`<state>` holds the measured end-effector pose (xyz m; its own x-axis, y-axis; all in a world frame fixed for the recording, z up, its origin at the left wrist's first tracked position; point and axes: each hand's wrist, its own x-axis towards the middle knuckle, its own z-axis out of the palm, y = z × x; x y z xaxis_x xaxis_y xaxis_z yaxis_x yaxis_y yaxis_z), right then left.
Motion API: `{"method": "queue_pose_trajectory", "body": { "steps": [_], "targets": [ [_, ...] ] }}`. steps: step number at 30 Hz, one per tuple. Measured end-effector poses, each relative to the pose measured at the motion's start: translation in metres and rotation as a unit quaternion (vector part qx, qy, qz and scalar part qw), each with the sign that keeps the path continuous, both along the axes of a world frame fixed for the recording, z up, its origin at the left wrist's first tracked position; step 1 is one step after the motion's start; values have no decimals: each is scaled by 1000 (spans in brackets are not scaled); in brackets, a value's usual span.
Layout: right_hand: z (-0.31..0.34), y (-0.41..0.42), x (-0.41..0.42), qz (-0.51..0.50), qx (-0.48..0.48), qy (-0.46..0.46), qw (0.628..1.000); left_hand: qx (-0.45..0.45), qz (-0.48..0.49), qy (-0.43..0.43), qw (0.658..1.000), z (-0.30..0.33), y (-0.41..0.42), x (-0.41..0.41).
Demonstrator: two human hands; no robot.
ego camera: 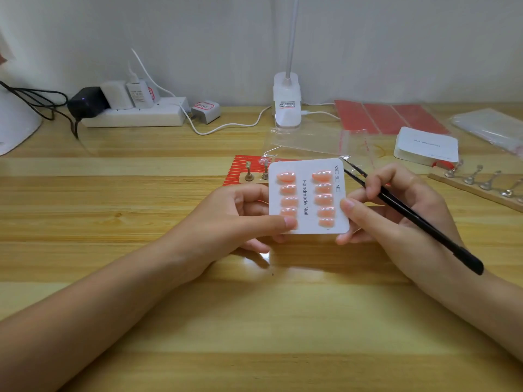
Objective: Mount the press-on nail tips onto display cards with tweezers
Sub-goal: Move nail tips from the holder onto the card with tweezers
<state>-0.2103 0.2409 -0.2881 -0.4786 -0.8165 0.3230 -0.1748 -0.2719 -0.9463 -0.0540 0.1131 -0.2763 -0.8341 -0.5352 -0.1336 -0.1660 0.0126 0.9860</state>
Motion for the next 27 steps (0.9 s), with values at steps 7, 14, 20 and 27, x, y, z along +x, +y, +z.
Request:
{"method": "queue_pose_trajectory", "body": {
  "steps": [7, 14, 20, 27],
  "targets": [
    [1, 1, 2, 12, -12, 10, 1000, -12, -5, -2, 1000, -1, 1, -1],
    [-1, 0, -2, -5, -1, -9, 1000, -24, -17, -5, 1000, 0, 0, 0],
    [-2, -1, -7, -24, 11, -40, 999, 42, 11, 31, 999, 1, -2, 2],
    [2, -1, -3, -24, 29, -36, 999, 23, 18, 20, 999, -1, -2, 2]
  ]
}}
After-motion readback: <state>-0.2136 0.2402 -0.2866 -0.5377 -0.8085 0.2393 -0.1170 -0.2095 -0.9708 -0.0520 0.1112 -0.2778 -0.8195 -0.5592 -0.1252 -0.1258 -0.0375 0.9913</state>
